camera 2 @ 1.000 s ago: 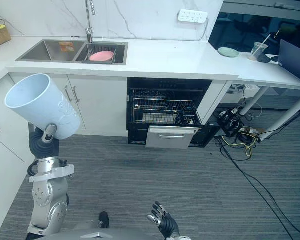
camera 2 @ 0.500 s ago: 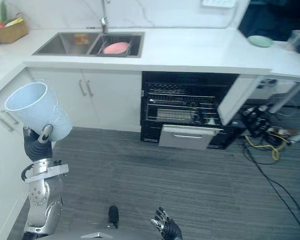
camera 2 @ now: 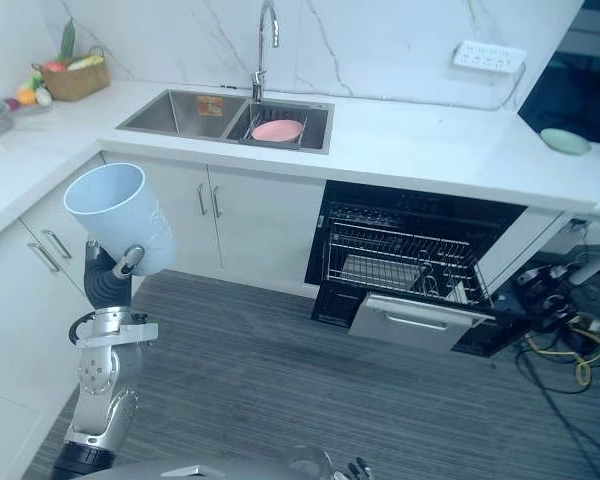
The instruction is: Walk over to the sink, pick up the cup, carry it to the dishwasher, place the cup inside the dishwasher, then close the dishwasher door
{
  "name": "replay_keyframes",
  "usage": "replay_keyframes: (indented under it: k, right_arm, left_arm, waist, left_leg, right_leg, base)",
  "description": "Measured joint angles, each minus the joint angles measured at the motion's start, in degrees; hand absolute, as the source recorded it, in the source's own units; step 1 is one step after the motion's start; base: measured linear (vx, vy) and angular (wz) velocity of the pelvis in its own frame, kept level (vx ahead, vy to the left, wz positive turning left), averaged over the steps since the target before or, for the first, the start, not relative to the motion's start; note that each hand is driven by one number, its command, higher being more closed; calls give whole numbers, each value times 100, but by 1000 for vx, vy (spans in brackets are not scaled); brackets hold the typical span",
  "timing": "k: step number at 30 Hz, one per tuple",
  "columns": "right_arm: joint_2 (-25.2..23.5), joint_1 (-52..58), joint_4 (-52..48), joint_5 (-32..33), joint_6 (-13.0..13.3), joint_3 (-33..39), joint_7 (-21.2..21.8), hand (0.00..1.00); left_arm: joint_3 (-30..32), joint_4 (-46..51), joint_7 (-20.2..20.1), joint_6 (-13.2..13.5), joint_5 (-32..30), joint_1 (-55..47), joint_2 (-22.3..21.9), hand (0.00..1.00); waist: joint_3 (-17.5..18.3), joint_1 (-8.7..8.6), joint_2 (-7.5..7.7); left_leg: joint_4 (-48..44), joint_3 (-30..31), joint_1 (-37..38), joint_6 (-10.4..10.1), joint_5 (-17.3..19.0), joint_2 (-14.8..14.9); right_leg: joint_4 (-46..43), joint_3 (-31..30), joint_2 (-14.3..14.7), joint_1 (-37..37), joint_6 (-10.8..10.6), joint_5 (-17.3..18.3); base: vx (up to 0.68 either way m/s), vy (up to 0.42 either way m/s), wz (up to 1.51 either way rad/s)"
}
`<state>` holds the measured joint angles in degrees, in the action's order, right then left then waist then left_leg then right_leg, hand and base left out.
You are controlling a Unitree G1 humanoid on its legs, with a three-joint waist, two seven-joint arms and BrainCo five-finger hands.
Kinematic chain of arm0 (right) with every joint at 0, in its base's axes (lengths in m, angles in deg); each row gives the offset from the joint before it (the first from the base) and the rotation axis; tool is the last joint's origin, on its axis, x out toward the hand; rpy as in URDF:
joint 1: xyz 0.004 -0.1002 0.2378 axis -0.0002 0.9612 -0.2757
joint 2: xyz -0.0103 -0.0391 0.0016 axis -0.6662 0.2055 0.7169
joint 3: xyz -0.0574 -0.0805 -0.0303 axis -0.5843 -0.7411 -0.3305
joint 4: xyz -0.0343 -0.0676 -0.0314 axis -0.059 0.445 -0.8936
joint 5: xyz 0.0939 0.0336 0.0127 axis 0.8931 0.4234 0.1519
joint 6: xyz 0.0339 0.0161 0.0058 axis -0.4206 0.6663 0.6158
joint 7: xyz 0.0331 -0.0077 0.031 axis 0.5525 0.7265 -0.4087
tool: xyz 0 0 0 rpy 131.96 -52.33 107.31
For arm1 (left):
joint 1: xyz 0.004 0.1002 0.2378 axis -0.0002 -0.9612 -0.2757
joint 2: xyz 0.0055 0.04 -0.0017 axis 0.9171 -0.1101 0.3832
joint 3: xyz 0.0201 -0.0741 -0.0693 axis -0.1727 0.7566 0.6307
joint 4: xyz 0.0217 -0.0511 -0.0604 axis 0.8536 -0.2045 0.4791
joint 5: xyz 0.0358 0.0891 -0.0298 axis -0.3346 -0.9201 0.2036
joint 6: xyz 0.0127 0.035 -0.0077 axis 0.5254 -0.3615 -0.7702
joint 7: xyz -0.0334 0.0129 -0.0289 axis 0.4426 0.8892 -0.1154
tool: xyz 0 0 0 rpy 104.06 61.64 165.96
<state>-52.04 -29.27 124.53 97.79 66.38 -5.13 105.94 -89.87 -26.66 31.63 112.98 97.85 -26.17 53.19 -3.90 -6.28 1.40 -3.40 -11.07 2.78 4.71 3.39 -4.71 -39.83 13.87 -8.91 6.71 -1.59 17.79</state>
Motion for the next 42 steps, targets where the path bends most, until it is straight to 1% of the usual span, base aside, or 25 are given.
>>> replay_keyframes:
  k: [3, 6, 9, 11, 13, 14, 15, 17, 18, 20, 21, 23, 25, 26, 27, 28, 29, 30, 32, 33, 34, 35, 37, 39, 42]
  right_arm:
    - [-18, -164, -54, -75, 119, -135, -19, 0]
    - [-52, -404, -67, -119, 63, -235, -75, 0]
    - [-44, -591, -235, -109, -25, -235, -327, 0]
    - [-19, -667, -304, -19, -25, -252, -516, 0]
    - [56, -659, -348, 97, -32, -351, -823, 0]
    - [38, -629, -496, 181, -39, -368, -1024, 0]
    - [60, -461, -847, 268, -16, -445, -1197, 0]
    - [125, -276, -1283, 397, 115, -467, -1414, 0]
    - [164, -253, -1573, 463, 304, -459, -1572, 0]
    - [158, -297, -1784, 605, 549, -462, -1667, 0]
    - [164, -406, -1986, 723, 769, -468, -1707, 0]
    - [165, -456, -2385, 848, 896, -545, -1758, 0]
    - [328, -614, -2908, 895, 974, -763, -1745, 0]
    - [443, -717, -3188, 886, 940, -891, -1707, 0]
    - [446, -752, -3287, 880, 911, -934, -1657, 0]
    - [355, -750, -3437, 827, 853, -1029, -1564, 0]
    - [355, -626, -3603, 782, 835, -1095, -1462, 0]
    - [374, -608, -3810, 763, 801, -1097, -1367, 0]
    - [383, -638, -4194, 767, 746, -1082, -1299, 0]
    - [372, -697, -4475, 776, 741, -1064, -1291, 0]
    - [383, -641, -4597, 778, 735, -1021, -1291, 0]
    - [325, -551, -4646, 776, 726, -869, -1299, 0]
    - [138, -399, -4648, 771, 728, -852, -1299, 0]
    - [-152, -286, -4645, 769, 733, -862, -1280, 0]
    - [-170, -299, -4784, 751, 741, -1024, -1254, 0]
  left_arm:
    - [173, -163, 40, -80, 3, 30, 77, 100]
    - [211, -66, 7, -78, 3, -61, 142, 100]
    - [197, 142, 32, -62, -2, -234, 136, 100]
    - [152, 267, 69, -41, -20, -228, 97, 100]
    - [104, 268, 109, -29, -116, -269, 11, 100]
    - [31, 269, 119, -32, -110, -294, -59, 100]
    - [-113, 309, 115, -33, -111, -302, -112, 100]
    - [-308, 466, 75, -22, -110, -389, -302, 100]
    - [-427, 492, -34, 10, -124, -383, -386, 100]
    - [-429, 486, -173, 49, -132, -380, -353, 100]
    - [-378, 460, -289, 72, -120, -378, -275, 100]
    - [-283, 427, -402, 64, -111, -392, -260, 100]
    - [-226, 439, -401, 61, -115, -476, -267, 100]
    - [-163, 463, -361, 57, -128, -601, -289, 100]
    - [-127, 458, -349, 47, -127, -693, -323, 100]
    - [-35, 434, -310, 27, -117, -836, -291, 100]
    - [-16, 462, -279, 34, -115, -932, -291, 100]
    - [-1, 498, -293, 67, -104, -1029, -293, 100]
    - [-7, 488, -365, 79, -103, -1116, -258, 100]
    - [-66, 486, -404, 112, -117, -1061, -249, 100]
    - [-140, 507, -430, 140, -124, -1047, -293, 100]
    - [-236, 503, -460, 183, -126, -1010, -298, 100]
    - [-315, 474, -470, 182, -146, -952, -263, 100]
    - [-282, 488, -245, 217, -240, -947, -148, 100]
    - [-287, 493, 28, 204, -516, -830, -55, 100]
  waist:
    - [-3, -11, 17]
    - [-24, 33, 55]
    - [-54, 144, -2]
    - [-91, 115, -96]
    - [-165, 116, -211]
    - [-212, 124, -180]
    - [-288, 116, -204]
    - [-318, 156, -334]
    - [-293, 155, -439]
    - [-286, 149, -413]
    - [-285, 154, -368]
    - [-316, 153, -300]
    - [-358, 176, -214]
    - [-352, 211, -283]
    - [-320, 236, -334]
    - [-358, 226, -252]
    - [-325, 199, -172]
    - [-329, 234, -43]
    - [-321, 198, -15]
    - [-360, 139, 10]
    - [-354, 115, -111]
    - [-323, 86, -82]
    - [-312, 26, -78]
    - [-372, 90, 32]
    - [-249, 39, -83]
  left_leg:
    - [253, -173, 322, 29, -14, 19]
    - [368, -463, 602, -167, 114, 22]
    - [337, -843, 893, -377, 332, 152]
    - [121, -1013, 895, -355, 635, 283]
    - [-868, -1281, 632, -641, 1242, 607]
    - [-2047, -1336, 280, -885, 1404, 868]
    - [-3609, -1281, -218, -884, 1267, 1258]
    - [-5185, -1067, -830, -605, 857, 1757]
    - [-5857, -638, -1203, -507, 1058, 1967]
    - [-5516, -335, -1306, -451, 1328, 1930]
    - [-4512, -25, -1291, -465, 1574, 1751]
    - [-3396, 382, -1265, -527, 1592, 1414]
    - [-1866, 1279, -1246, -631, 1115, 920]
    - [-1202, 1620, -1037, -1049, 461, 877]
    - [-1105, 1549, -874, -1054, 243, 821]
    - [-1293, 1445, -754, -991, 511, 769]
    - [-1466, 1366, -734, -957, 630, 742]
    - [-1802, 1118, -680, -755, 774, 742]
    - [-2609, 941, -922, -872, 971, 766]
    - [-2845, 966, -1154, -756, 1167, 703]
    - [-2594, 1013, -1111, -721, 1118, 739]
    - [-2605, 907, -1049, -521, 1285, 604]
    - [-2383, 839, -799, -418, 1379, 393]
    - [-1686, 488, -103, -225, 1292, 218]
    - [-1201, 270, 283, -39, 1282, 280]
  right_leg:
    - [1996, 115, 391, 1, 62, -499]
    - [2538, 395, 519, -28, 214, -1470]
    - [2824, 513, 753, -298, 340, -1554]
    - [3093, 363, 952, -443, 391, -1516]
    - [3129, 152, 1127, -510, 440, -1294]
    - [3097, 25, 1141, -626, 465, -1207]
    - [3028, -136, 1192, -766, 507, -1126]
    - [2909, -436, 1377, -889, 600, -996]
    - [2766, -726, 1472, -987, 626, -842]
    - [2709, -1108, 1435, -1045, 592, -774]
    - [2694, -1583, 1355, -1063, 517, -737]
    - [2688, -2013, 1191, -1061, 372, -691]
    - [2703, -2676, 911, -1047, 101, -590]
    - [2706, -3075, 905, -1025, -73, -506]
    - [2753, -3253, 904, -1122, -111, -473]
    - [2640, -3349, 943, -1289, -127, -465]
    - [2554, -3346, 1024, -1354, -131, -455]
    - [2579, -3193, 996, -1421, -23, -399]
    - [2672, -3226, 871, -1542, -13, -450]
    - [2684, -3195, 757, -1650, -79, -404]
    - [2673, -3178, 778, -1670, -114, -344]
    - [2505, -3187, 648, -1684, -171, -99]
    - [1527, -2912, 555, -1375, -207, 6]
    - [-339, -2197, 191, -471, -424, -422]
    - [-755, -1053, -109, 156, -91, -93]
  base:
    - [222, -7, -20]
    - [216, -70, -35]
    - [161, -123, -74]
    - [132, -111, -65]
    - [132, -111, -66]
    - [154, -128, -59]
    - [189, -138, -74]
    - [203, -50, -92]
    - [236, 31, -102]
    - [227, 70, -128]
    - [272, 160, -151]
    - [287, 222, -120]
    - [301, 329, -156]
    - [275, 298, -175]
    - [343, 291, -158]
    - [300, 199, -98]
    - [431, 217, -95]
    - [308, 134, -86]
    - [260, 146, -68]
    - [152, 127, -20]
    - [120, 141, -24]
    - [119, 120, -13]
    - [156, 101, -13]
    - [228, 100, -57]
    - [218, 84, -45]
